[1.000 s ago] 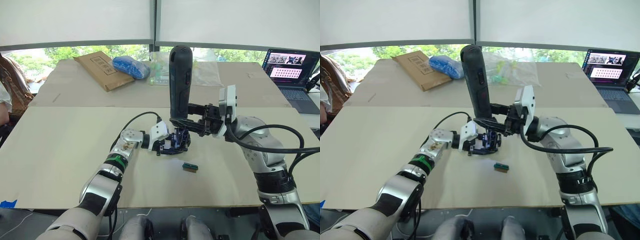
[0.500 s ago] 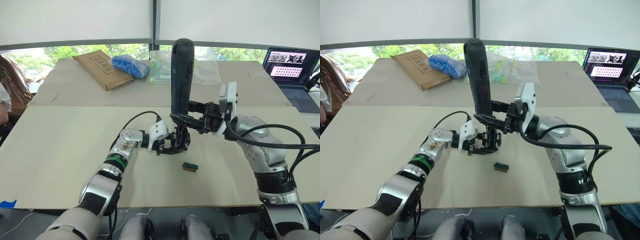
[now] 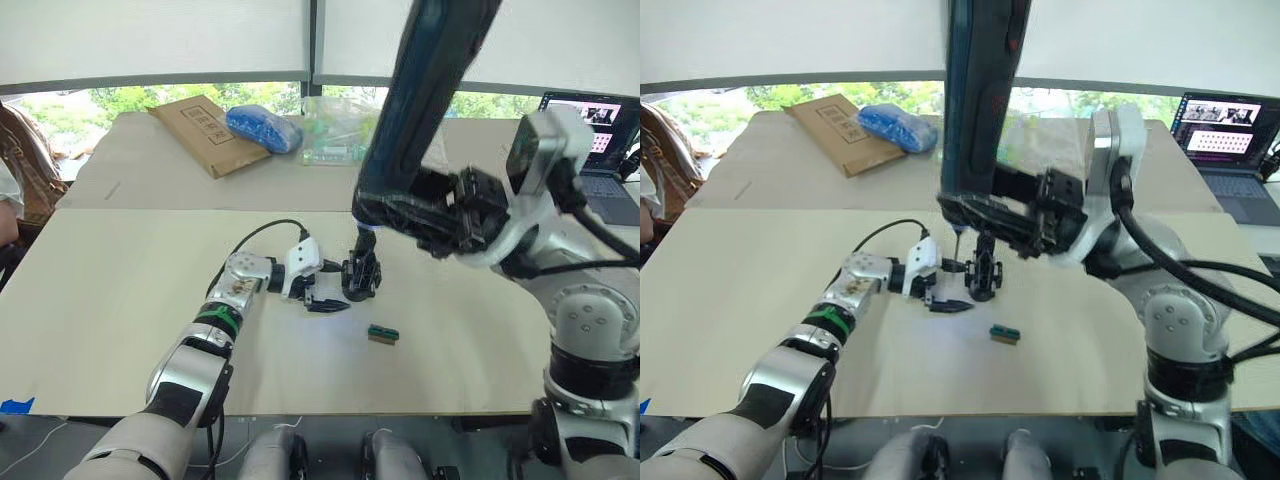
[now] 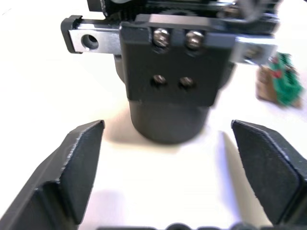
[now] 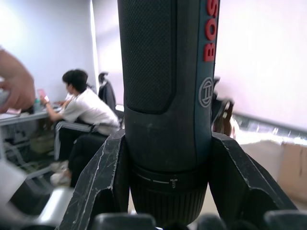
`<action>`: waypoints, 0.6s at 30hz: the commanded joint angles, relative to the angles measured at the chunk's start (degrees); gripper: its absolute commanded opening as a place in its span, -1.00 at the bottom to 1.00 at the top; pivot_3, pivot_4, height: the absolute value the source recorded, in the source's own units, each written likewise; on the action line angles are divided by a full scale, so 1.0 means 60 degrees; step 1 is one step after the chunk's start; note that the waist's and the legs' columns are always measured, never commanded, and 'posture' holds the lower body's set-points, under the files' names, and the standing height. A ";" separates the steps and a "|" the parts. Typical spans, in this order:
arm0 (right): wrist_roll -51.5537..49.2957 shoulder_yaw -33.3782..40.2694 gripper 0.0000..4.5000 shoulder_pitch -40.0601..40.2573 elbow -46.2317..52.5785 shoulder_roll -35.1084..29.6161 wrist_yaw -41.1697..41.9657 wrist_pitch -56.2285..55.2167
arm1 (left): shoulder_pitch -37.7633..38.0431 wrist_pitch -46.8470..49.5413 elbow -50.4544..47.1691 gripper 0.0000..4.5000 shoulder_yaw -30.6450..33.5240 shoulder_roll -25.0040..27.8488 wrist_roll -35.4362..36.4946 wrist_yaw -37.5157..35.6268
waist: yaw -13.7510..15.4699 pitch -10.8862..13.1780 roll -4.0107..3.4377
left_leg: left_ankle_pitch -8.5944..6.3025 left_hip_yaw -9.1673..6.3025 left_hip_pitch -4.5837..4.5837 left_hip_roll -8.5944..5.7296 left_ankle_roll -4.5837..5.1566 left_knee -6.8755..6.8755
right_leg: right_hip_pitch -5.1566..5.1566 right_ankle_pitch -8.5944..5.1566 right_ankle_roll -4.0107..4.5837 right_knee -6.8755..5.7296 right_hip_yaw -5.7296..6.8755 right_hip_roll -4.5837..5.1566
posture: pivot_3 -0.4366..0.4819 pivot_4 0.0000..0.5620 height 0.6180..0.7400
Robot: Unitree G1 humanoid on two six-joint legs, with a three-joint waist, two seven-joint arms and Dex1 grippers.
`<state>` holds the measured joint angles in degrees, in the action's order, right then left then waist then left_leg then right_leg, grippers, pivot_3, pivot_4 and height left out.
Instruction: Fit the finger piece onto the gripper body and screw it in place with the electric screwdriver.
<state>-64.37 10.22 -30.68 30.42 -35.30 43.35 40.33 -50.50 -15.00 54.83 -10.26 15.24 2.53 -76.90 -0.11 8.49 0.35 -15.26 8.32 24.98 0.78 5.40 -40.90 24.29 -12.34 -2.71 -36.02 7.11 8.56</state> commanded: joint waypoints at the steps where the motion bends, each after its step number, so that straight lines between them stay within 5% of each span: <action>1: -0.0290 0.1165 -0.16 0.1533 0.1307 -0.0599 0.0225 -0.0222 | 0.0738 0.1113 -0.2653 1.00 -0.0170 0.0737 0.0837 -0.1726 | 0.0022 0.0000 0.0000 | 0.0000 0.0000 0.0003 0.0000 0.0000 0.0004 | -0.0001 0.0000 -0.0001 0.0000 0.0001 -0.0002 | -0.05 -0.47 0.87; 8: 0.2568 0.1285 -0.16 0.4807 0.2337 0.0119 -0.0348 -0.2184 | 0.2421 0.2834 -0.6073 1.00 -0.0688 0.1145 0.1471 -0.1886 | 0.0148 0.0003 -0.0005 | -0.0001 0.0003 -0.0006 0.0000 0.0001 -0.0022 | -0.0015 -0.0005 -0.0012 0.0019 -0.0009 -0.0005 | -0.05 -0.47 0.87; 13: 0.4048 0.0713 -0.16 0.5582 0.2276 0.1611 -0.1293 -0.3446 | 0.2535 0.2019 -0.5534 1.00 -0.0903 0.0389 0.1008 -0.0799 | 0.0172 0.0002 -0.0006 | -0.0002 -0.0008 -0.0010 -0.0005 0.0001 -0.0029 | -0.0010 -0.0004 -0.0011 -0.0006 -0.0018 -0.0001 | -0.05 -0.47 0.87; 18: 0.4725 0.0299 -0.16 0.5670 0.2081 0.1752 -0.1343 -0.3877 | 0.2330 0.1444 -0.4823 1.00 -0.1091 0.0007 0.0784 -0.0449 | 0.0120 0.0002 -0.0007 | 0.0002 0.0001 -0.0011 -0.0003 -0.0003 -0.0022 | -0.0008 -0.0008 -0.0010 0.0003 -0.0018 -0.0018 | -0.05 -0.47 0.87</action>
<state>-36.70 11.68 3.69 41.05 -24.82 34.95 20.56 -35.53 -4.97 25.77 -16.94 15.39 7.03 -80.16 0.61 8.50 0.31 -15.25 8.33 24.91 0.76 5.39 -41.03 24.24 -12.40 -2.77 -35.98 7.01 8.45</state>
